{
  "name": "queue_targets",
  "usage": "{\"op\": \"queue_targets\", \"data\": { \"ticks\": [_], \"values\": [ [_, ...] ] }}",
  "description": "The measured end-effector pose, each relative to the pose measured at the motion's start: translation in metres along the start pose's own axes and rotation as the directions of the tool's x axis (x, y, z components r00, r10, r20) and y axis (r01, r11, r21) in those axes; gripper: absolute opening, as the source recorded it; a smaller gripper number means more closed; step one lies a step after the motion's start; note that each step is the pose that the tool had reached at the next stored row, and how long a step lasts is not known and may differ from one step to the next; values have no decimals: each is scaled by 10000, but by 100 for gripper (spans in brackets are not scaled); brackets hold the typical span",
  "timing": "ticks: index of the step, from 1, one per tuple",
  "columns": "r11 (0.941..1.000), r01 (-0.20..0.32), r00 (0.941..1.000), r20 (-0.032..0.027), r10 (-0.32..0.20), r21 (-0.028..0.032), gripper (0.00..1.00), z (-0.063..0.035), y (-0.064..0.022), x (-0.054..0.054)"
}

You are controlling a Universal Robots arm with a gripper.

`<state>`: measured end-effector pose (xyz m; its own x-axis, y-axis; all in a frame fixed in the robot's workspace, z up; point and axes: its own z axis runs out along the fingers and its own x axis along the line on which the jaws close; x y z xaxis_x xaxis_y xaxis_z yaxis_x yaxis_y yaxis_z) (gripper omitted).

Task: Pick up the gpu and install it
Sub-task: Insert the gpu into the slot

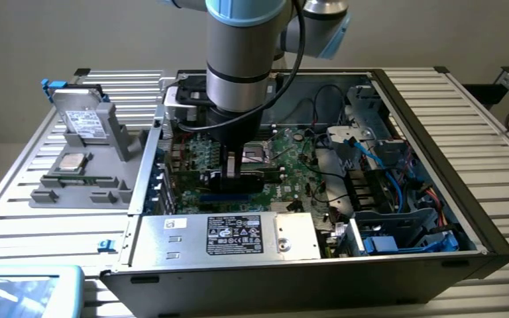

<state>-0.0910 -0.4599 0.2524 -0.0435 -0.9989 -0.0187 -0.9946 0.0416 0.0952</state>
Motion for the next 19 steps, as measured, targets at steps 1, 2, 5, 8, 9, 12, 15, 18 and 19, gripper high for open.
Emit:
{"op": "queue_targets", "data": {
  "ticks": [1, 2, 5, 8, 9, 12, 15, 18, 19],
  "values": [
    [10000, -2, 10000, -4, 2, 0, 28, 0, 0, 0],
    [10000, -4, 10000, -10, 4, 1, 28, 1, 0, 0],
    [10000, -16, 10000, -33, 16, 2, 28, 2, 1, -1],
    [10000, -29, 10000, -74, 29, 3, 28, 3, 1, -1],
    [10000, -30, 10000, -79, 30, 3, 28, 3, 2, -1],
    [10000, -30, 10000, -78, 30, 4, 28, 8, 4, -1],
    [10000, -31, 10000, -77, 31, 5, 28, 16, 8, -1],
    [10000, -31, 10000, -79, 31, 4, 28, 20, 14, 0],
    [10000, -32, 10000, -77, 32, 5, 28, 24, 18, 0]
  ]
}}
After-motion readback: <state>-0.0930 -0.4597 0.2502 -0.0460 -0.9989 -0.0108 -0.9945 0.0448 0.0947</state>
